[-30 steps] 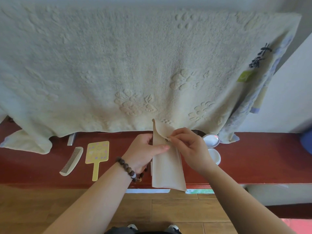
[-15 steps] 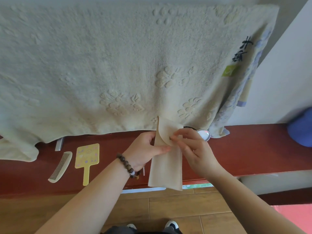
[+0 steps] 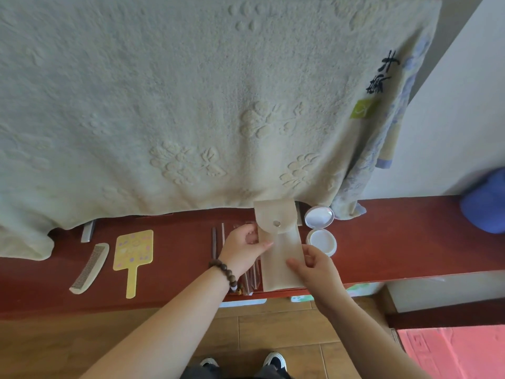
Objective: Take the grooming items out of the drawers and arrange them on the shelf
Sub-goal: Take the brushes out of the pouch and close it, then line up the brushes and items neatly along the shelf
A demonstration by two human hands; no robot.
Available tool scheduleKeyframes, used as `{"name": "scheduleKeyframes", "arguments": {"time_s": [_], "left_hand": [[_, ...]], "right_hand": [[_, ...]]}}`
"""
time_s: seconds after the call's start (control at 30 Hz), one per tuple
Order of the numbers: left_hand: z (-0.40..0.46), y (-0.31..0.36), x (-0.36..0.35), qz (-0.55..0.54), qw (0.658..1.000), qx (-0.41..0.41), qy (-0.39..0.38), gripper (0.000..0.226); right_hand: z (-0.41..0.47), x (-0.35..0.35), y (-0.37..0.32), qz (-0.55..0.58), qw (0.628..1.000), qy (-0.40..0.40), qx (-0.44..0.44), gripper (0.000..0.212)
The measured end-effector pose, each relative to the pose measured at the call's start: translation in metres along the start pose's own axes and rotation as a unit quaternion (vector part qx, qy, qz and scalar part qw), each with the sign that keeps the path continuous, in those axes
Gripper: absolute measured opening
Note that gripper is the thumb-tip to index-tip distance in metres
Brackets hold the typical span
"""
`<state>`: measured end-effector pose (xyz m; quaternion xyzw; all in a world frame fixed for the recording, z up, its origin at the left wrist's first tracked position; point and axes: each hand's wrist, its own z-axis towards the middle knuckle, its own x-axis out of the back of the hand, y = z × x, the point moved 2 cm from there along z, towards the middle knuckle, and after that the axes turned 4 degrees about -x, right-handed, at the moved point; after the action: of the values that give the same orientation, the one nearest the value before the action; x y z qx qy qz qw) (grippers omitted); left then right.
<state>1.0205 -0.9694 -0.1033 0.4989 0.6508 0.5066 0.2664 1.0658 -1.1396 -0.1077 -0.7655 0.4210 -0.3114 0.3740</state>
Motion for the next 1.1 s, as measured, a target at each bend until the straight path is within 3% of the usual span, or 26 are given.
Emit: {"name": "scheduleKeyframes", "arguments": {"time_s": [0.1, 0.23, 0.33, 0.47, 0.57, 0.63, 0.7, 0.8, 1.1], "left_hand": [[-0.006, -0.006, 0.009, 0.130, 0.991, -0.015, 0.041, 0.056], [-0.020, -0.023, 0.024, 0.270, 0.959, -0.060, 0.062, 0.055], [-0.028, -0.035, 0.033, 0.316, 0.944, -0.057, 0.074, 0.055], [-0.035, -0.044, 0.038, 0.329, 0.939, -0.048, 0.083, 0.056], [-0.038, -0.046, 0.036, 0.337, 0.936, -0.047, 0.093, 0.056], [-0.039, -0.047, 0.033, 0.344, 0.933, -0.051, 0.096, 0.056], [-0.040, -0.048, 0.032, 0.348, 0.930, -0.055, 0.100, 0.056], [-0.040, -0.049, 0.029, 0.354, 0.928, -0.055, 0.103, 0.056], [-0.046, -0.054, 0.024, 0.344, 0.929, -0.050, 0.128, 0.054]], "right_hand": [[0.023, 0.004, 0.011, -0.066, 0.997, 0.050, -0.010, 0.022], [0.047, 0.000, 0.023, -0.155, 0.984, 0.090, -0.012, 0.022], [0.054, -0.002, 0.032, -0.182, 0.977, 0.107, -0.005, 0.017], [0.054, -0.004, 0.037, -0.310, 0.941, 0.129, 0.032, 0.037], [0.050, -0.008, 0.040, -0.426, 0.876, 0.131, 0.185, 0.053], [0.047, -0.017, 0.041, -0.481, 0.832, 0.079, 0.264, 0.054], [0.048, -0.028, 0.045, -0.552, 0.789, 0.007, 0.271, 0.057], [0.055, -0.035, 0.054, -0.626, 0.742, -0.023, 0.240, 0.069], [0.059, -0.034, 0.065, -0.632, 0.740, -0.024, 0.228, 0.071]]}}
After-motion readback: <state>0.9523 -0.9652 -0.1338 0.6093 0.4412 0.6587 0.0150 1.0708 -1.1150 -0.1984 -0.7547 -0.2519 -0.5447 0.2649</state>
